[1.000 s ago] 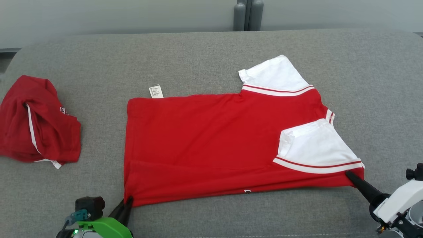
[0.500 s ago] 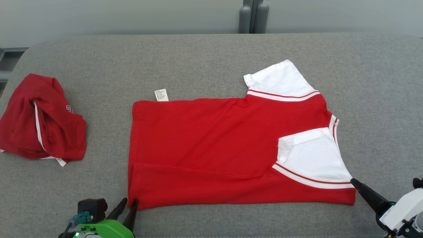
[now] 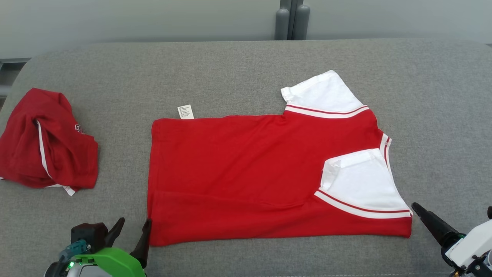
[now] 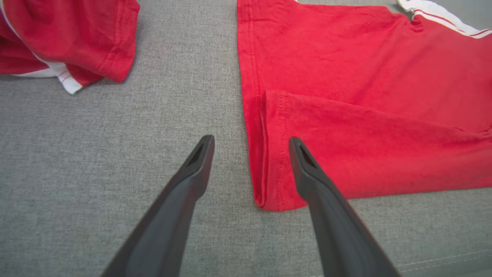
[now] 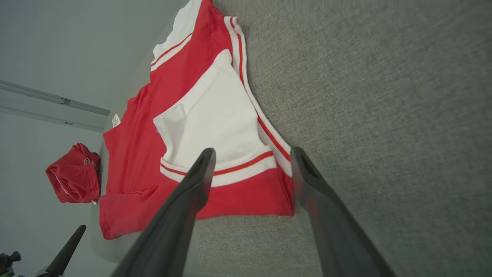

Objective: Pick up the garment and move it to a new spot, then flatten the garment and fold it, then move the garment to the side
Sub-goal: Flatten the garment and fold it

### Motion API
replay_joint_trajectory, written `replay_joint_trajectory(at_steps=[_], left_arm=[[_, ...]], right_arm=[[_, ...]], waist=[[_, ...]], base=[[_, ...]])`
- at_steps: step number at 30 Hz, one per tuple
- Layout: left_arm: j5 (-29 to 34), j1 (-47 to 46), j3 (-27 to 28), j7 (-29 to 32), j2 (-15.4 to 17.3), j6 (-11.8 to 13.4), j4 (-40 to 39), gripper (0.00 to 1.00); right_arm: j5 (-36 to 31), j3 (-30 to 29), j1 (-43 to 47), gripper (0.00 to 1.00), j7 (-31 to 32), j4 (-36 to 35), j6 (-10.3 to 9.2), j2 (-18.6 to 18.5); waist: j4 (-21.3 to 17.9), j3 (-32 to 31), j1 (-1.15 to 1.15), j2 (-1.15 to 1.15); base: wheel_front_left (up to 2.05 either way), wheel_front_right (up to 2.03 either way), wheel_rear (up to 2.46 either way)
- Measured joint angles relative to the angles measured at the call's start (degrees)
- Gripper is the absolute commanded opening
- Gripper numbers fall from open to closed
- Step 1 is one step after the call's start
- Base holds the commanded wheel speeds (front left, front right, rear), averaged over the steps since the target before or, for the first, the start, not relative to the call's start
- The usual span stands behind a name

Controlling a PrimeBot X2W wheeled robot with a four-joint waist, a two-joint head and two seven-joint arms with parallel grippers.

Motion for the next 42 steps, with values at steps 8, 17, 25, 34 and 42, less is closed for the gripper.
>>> replay_joint_trajectory(at_steps=[8, 17, 25, 34, 42], left_arm=[[1.5, -0.1, 1.5, -0.4, 0.6, 0.5, -4.7, 1.00], [3.9, -5.9, 1.2, 1.5, 2.0, 0.5, -8.3, 1.00], [4.1, -11.9, -0.4, 4.5, 1.9, 0.5, -9.2, 1.00], [4.7, -20.7, -1.9, 7.4, 0.0, 0.1, -8.9, 1.00], [4.9, -27.1, -2.1, 8.5, -1.8, -0.6, -8.2, 1.00]], right_arm=[[-2.6, -1.5, -0.4, 1.00, -3.1, -2.6, -0.01, -1.2], [-9.9, -2.7, -10.5, 1.00, -5.8, -5.7, -2.13, -2.2], [-15.6, -0.8, -19.2, 1.00, -5.1, -6.2, -5.50, -1.3], [-22.6, 0.9, -32.8, 1.00, -0.6, -5.4, -8.09, -3.9], [-27.6, 3.3, -42.1, 1.00, 4.6, -2.5, -8.93, -5.8]], waist=[[-0.3, 0.0, 0.00, 0.00], [-0.5, 1.8, 0.00, 0.00], [-0.9, 4.5, 0.00, 0.00], [-0.2, 10.1, 0.00, 0.00], [1.4, 15.8, 0.00, 0.00]], base=[[0.00, 0.00, 0.00], [0.00, 0.00, 0.00], [0.00, 0.00, 0.00], [0.00, 0.00, 0.00], [0.00, 0.00, 0.00]])
